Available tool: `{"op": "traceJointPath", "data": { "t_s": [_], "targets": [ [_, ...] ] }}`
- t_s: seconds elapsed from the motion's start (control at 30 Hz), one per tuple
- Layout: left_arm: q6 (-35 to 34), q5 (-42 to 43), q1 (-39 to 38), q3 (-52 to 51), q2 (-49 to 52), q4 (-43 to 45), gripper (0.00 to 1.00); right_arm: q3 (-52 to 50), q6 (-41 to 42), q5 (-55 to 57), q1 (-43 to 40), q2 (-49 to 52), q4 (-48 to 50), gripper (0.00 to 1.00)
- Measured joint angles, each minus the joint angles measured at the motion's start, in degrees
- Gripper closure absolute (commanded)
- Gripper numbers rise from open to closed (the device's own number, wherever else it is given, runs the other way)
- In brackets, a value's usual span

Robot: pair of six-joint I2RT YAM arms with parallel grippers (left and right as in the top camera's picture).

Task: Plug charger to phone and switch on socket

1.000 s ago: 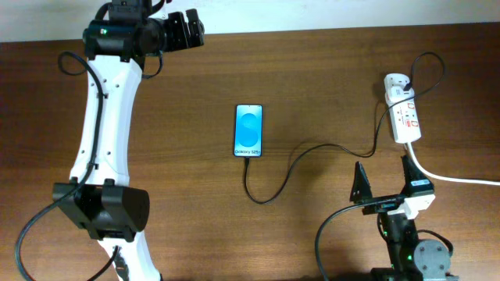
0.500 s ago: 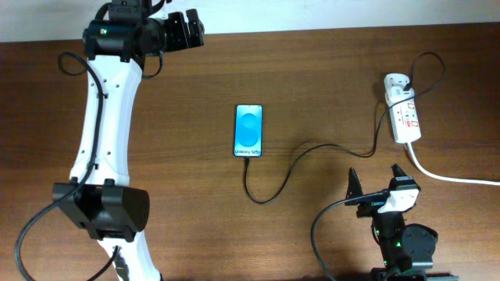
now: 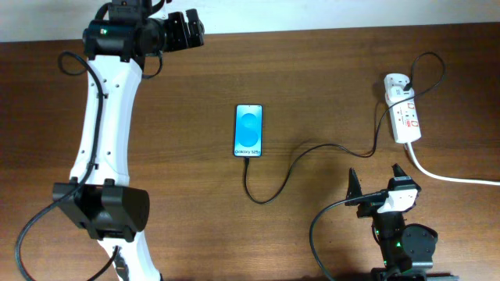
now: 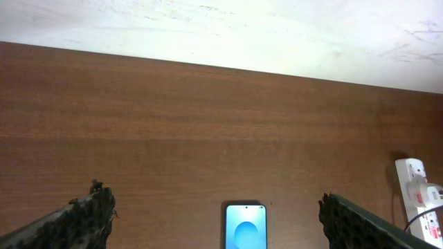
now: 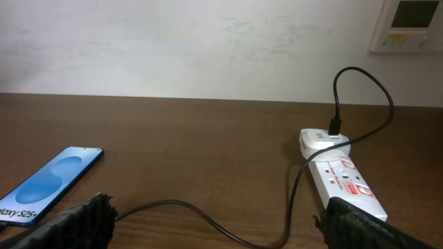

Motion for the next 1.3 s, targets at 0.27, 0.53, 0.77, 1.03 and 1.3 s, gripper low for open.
{"op": "traceJointPath", "data": {
  "t_s": [0.27,0.53,0.77,1.03,1.3],
  "targets": [
    [0.0,-0.04,0.0,0.0,0.0,0.0,0.01,0.0,0.0,0.0,0.0,0.0,0.0,0.02],
    [0.22,-7.67,-0.04,-25.73,-25.31,-0.09,0.01,0.0,0.02,0.24,0.04,-0.17,-0.02,0.02],
    [2.51,-11.19,-0.02,-70.03,-73.57,15.87,0.01,0.02,0.02,0.24,0.11,-0.17,-0.02,0.02],
    [22.43,-7.06,-0.02,-111.12,-97.46,60.98,0.01,0.02,-0.02,0.26,0.11,-0.15,-0.09,0.02],
    [18.29,-8.11,4.83,-127.03,-112.96,69.55,0.01,0.02,-0.02,0.26,0.11,-0.15,-0.07,0.02]
  ]
}}
